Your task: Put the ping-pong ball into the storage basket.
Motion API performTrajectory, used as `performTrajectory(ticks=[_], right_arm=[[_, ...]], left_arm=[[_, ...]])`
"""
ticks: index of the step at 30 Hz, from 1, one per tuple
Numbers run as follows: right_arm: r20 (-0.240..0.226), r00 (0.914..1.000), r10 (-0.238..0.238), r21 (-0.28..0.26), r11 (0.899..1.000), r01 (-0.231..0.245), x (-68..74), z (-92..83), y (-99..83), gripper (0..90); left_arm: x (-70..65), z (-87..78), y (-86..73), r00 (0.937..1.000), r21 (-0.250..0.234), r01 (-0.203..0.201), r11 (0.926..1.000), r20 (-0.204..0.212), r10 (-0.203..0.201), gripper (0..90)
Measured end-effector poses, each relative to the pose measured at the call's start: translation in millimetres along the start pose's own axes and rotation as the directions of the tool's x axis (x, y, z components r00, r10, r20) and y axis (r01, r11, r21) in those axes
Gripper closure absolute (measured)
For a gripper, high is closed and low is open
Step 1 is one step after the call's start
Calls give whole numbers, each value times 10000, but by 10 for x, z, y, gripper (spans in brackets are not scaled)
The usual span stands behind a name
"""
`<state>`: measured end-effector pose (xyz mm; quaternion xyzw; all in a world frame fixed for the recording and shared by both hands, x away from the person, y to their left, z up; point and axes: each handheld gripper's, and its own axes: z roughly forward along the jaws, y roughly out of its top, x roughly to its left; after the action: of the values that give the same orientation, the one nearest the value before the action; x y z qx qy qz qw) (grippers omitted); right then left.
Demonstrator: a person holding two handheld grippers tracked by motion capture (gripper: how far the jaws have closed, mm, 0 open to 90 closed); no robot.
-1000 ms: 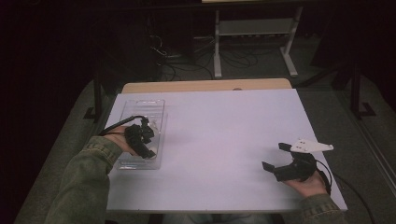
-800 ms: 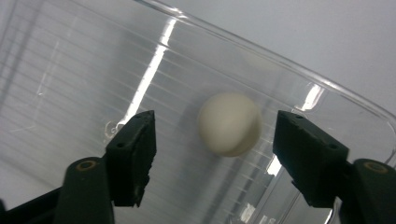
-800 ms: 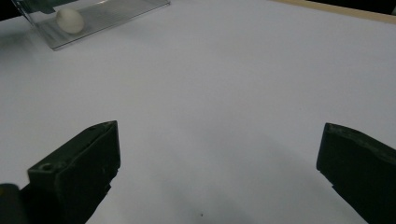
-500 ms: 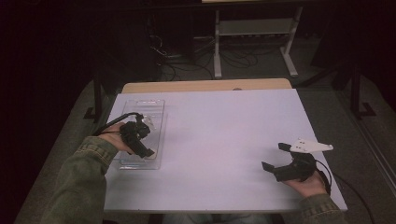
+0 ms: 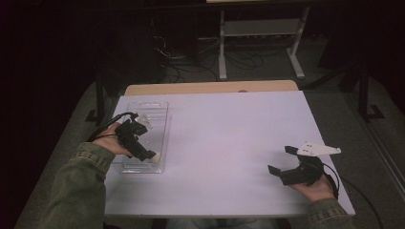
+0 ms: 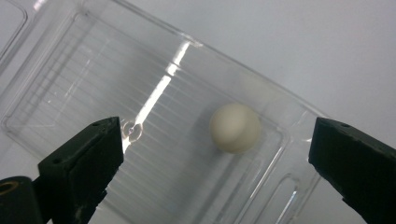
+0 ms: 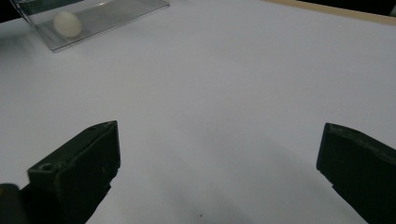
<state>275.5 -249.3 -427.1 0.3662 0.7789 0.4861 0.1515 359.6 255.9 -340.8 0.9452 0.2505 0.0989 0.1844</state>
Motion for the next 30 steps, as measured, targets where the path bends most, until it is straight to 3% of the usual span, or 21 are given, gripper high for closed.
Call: performTrajectory(ticks=[14,19,30], right_arm=[[-4,10000,-17,-43,10000,17,4,-4,2,0],[-7,10000,-24,-44,10000,23,8,-8,4,0],[21,10000,-53,-9,10000,53,11,3,2,0]], left_arm=[[-124,-130,-43,9997,-1046,-209,9943,-135,196,0],[-140,-118,-108,9998,-1477,-42,9890,171,68,0],[-207,-80,-261,10000,-1886,5,9820,98,13,0]])
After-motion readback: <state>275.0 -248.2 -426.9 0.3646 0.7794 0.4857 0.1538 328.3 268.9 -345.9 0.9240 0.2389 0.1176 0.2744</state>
